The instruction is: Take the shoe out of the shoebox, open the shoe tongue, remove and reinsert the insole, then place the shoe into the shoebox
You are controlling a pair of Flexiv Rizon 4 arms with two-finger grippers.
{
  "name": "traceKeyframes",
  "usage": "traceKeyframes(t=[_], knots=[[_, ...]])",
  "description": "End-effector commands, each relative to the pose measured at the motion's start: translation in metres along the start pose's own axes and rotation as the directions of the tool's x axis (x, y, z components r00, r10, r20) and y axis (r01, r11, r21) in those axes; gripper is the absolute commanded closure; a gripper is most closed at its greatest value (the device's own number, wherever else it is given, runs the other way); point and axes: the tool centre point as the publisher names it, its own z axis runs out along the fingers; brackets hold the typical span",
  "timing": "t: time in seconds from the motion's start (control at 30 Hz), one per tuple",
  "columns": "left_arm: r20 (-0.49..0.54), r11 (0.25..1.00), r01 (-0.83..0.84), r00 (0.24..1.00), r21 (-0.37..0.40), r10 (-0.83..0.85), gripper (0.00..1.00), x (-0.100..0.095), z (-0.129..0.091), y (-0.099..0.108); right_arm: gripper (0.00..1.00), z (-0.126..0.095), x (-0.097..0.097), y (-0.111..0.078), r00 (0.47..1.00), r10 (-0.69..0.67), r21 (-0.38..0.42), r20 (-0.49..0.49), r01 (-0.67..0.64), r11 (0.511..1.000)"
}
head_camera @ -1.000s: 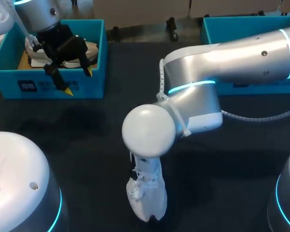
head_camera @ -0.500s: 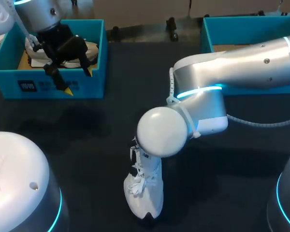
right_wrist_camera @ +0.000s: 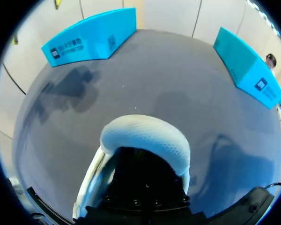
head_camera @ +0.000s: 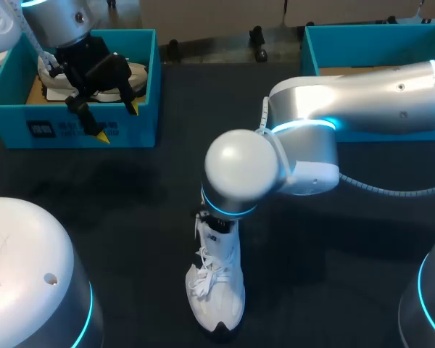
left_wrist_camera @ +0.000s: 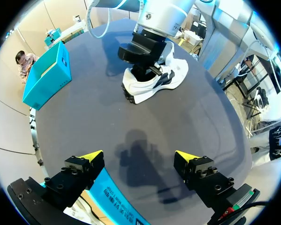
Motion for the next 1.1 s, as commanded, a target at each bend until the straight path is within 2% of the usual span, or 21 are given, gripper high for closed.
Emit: traceKeyframes(t=[0.03,0.3,0.57,0.8,1.1], knots=[[0.0,1.0,0.0,1.0,-0.002,0.0,0.0,0.001,0.0,0.0,1.0,0.019,0.011,-0.02,0.953,0.304,0.007,0.006,-0.304,0.953],[0.0,1.0,0.0,1.0,-0.002,0.0,0.0,0.001,0.0,0.0,1.0,0.011,0.019,-0.038,0.946,0.322,0.037,0.038,-0.324,0.945],[0.0,1.0,0.0,1.0,-0.002,0.0,0.0,0.001,0.0,0.0,1.0,0.0,0.018,-0.047,0.939,0.337,0.044,0.07,-0.34,0.939],[0.0,1.0,0.0,1.0,-0.002,0.0,0.0,0.001,0.0,0.0,1.0,-0.022,0.015,-0.03,0.948,0.307,-0.037,0.09,-0.304,0.952],[0.0,1.0,0.0,1.0,-0.002,0.0,0.0,0.001,0.0,0.0,1.0,-0.033,0.008,-0.008,0.959,0.276,-0.092,0.065,-0.27,0.958]])
